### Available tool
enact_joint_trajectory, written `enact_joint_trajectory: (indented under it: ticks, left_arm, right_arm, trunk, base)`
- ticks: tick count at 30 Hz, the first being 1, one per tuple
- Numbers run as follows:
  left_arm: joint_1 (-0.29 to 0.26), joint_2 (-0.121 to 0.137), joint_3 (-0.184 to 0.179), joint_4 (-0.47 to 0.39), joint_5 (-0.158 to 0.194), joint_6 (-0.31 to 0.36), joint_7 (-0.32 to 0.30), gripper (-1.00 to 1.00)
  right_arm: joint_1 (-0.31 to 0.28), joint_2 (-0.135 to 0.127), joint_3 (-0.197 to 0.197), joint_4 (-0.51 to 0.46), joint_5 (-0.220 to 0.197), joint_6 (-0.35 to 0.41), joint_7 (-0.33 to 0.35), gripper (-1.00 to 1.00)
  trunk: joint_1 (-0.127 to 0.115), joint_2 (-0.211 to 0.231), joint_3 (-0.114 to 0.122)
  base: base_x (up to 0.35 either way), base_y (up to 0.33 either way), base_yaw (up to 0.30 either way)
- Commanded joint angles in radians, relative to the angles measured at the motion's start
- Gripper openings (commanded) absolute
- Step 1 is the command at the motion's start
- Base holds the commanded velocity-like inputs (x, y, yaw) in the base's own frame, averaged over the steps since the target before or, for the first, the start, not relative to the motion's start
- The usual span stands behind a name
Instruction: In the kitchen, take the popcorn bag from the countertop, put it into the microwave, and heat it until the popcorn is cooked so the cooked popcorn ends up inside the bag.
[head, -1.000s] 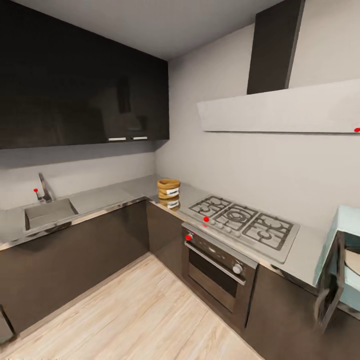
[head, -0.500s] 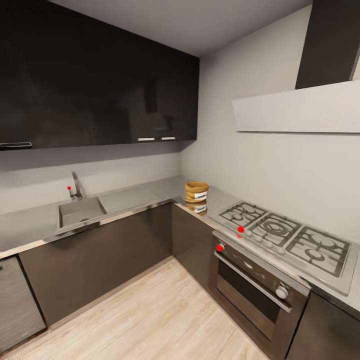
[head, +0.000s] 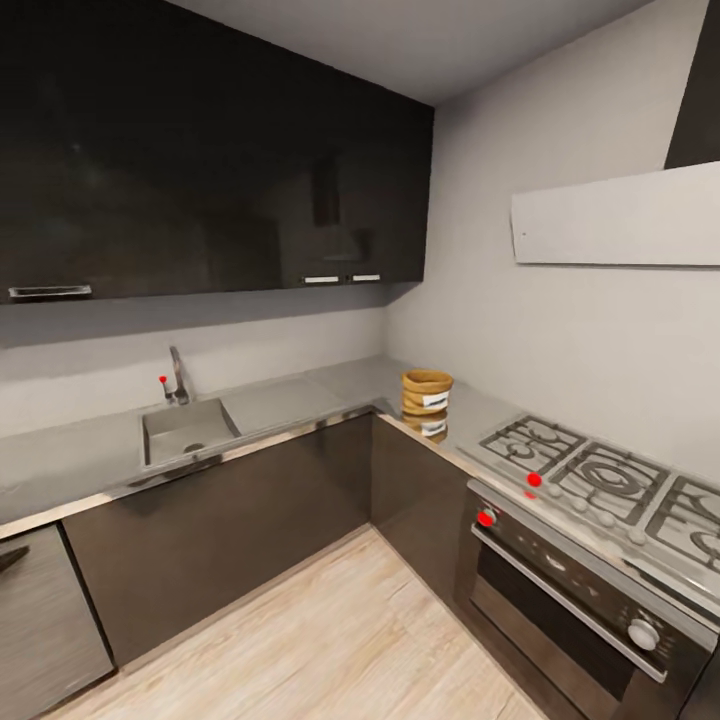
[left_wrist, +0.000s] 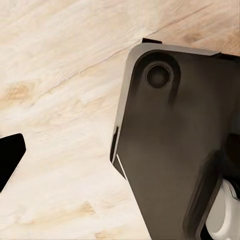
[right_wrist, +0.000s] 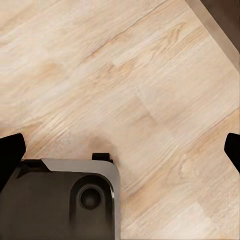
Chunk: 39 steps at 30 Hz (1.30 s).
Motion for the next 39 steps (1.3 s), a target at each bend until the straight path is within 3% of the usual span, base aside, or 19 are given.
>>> enact_joint_trajectory:
  ticks: [1, 10, 39]
  left_arm:
    - [0.0, 0.0, 0.004, 0.0, 0.001, -0.001, 0.001, 1.0]
    - [0.0, 0.0, 0.005, 0.0, 0.001, 0.0, 0.001, 1.0]
    - [0.0, 0.0, 0.005, 0.0, 0.001, -0.001, -0.001, 1.0]
  right_arm:
    - [0.0, 0.0, -0.001, 0.001, 0.001, -0.004, -0.001, 1.0]
    - [0.0, 0.0, 0.001, 0.001, 0.001, -0.004, 0.002, 1.0]
    - [0.0, -0.001, 0.004, 0.001, 0.001, -0.01, 0.004, 1.0]
  trunk:
    - [0.001, -0.001, 0.0]
    - [0.001, -0.001, 0.0]
    - [0.001, -0.001, -0.004]
  base:
    - [0.242, 0.222, 0.001]
    - [0.23, 0.226, -0.054]
    - [0.148, 0.268, -0.27]
